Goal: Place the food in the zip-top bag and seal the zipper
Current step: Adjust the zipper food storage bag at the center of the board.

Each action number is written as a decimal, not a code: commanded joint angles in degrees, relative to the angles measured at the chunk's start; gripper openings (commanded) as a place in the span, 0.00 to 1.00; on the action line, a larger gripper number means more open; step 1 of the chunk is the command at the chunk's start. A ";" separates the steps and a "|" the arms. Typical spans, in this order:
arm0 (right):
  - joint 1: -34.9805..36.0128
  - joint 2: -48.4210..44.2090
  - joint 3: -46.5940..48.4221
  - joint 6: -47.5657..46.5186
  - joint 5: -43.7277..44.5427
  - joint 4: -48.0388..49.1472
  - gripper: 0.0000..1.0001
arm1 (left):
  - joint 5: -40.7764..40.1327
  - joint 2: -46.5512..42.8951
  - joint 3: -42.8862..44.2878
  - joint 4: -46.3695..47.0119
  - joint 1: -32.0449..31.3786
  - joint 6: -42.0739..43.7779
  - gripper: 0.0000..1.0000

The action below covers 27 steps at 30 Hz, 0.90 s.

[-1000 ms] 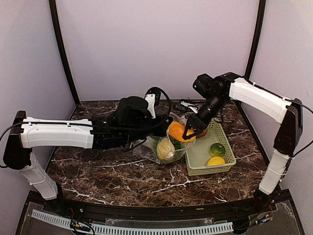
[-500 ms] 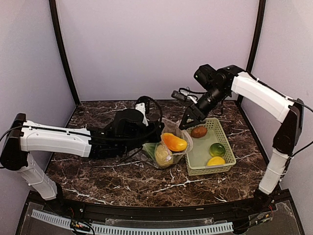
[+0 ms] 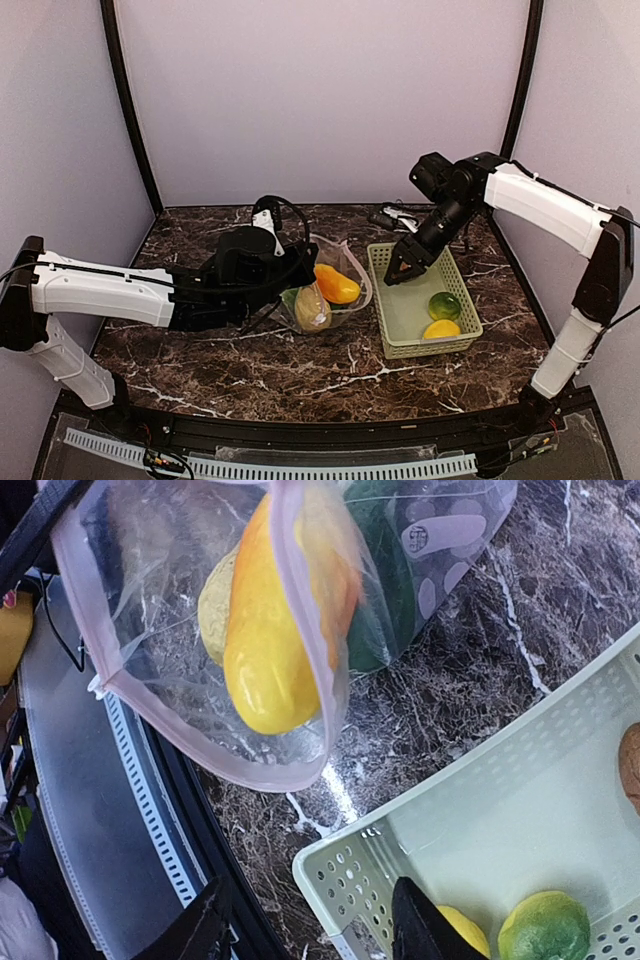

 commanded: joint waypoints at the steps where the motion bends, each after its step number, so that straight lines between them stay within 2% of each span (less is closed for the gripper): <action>1: -0.18 2.27 1.24 -0.21 -1.14 3.67 0.49 | -0.73 -1.86 -0.04 2.46 -0.07 -0.50 0.01; 5: -0.11 5.06 2.29 0.31 -3.62 5.29 0.45 | -0.37 -1.84 0.16 1.92 -0.07 -0.52 0.01; 9: 0.23 7.45 2.99 0.34 -7.41 5.36 0.44 | -0.29 -2.12 0.21 1.51 -0.07 -0.38 0.01; 15: 0.75 9.12 3.47 0.58 -8.67 7.17 0.42 | -0.40 -2.40 -0.10 1.73 -0.07 -0.50 0.01; 20: 0.89 10.62 4.58 0.85 -9.88 7.22 0.20 | -0.53 -2.53 -0.15 1.29 -0.07 -0.15 0.01; 22: 0.96 10.66 4.41 0.89 -9.31 7.44 0.16 | -0.85 -2.82 -0.36 1.07 -0.07 -0.11 0.01; 27: 0.96 11.91 4.79 1.28 -7.97 7.48 0.23 | -1.16 -3.15 -1.12 1.07 -0.07 -0.40 0.01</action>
